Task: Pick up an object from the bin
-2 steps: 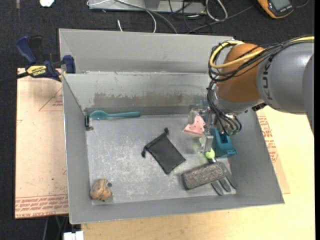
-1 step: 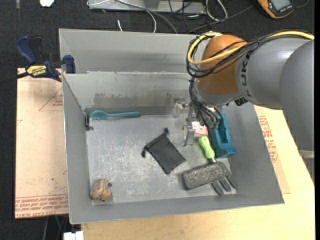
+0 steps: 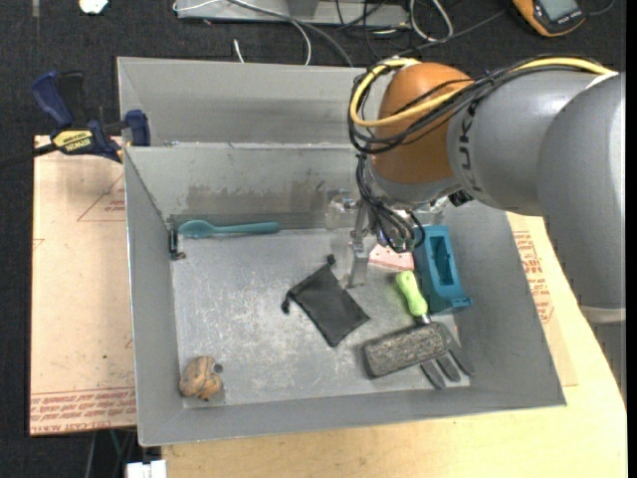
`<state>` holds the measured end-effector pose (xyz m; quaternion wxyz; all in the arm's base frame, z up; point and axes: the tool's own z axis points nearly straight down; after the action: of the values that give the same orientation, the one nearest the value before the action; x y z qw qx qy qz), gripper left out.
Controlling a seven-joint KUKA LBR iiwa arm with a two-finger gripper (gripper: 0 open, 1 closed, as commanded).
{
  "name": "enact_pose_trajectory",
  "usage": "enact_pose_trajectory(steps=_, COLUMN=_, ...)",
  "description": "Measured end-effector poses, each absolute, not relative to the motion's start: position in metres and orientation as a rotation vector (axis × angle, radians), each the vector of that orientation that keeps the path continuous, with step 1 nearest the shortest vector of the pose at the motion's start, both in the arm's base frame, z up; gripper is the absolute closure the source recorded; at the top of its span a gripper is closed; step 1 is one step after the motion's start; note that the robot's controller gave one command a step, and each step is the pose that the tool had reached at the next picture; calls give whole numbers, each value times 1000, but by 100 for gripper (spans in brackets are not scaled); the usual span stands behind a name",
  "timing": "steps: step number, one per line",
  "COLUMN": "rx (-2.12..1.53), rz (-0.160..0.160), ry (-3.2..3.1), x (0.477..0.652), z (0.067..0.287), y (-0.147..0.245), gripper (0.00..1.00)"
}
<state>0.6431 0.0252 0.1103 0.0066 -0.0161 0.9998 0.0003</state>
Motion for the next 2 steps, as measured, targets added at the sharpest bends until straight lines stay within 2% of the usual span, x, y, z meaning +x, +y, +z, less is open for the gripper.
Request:
enact_pose_trajectory(steps=1, rx=-307, rz=-2, ry=3109, x=652, z=96, y=34, gripper=0)
enact_pose_trajectory(steps=2, rx=-78, rz=3, ry=3123, x=638, z=83, y=37, gripper=0)
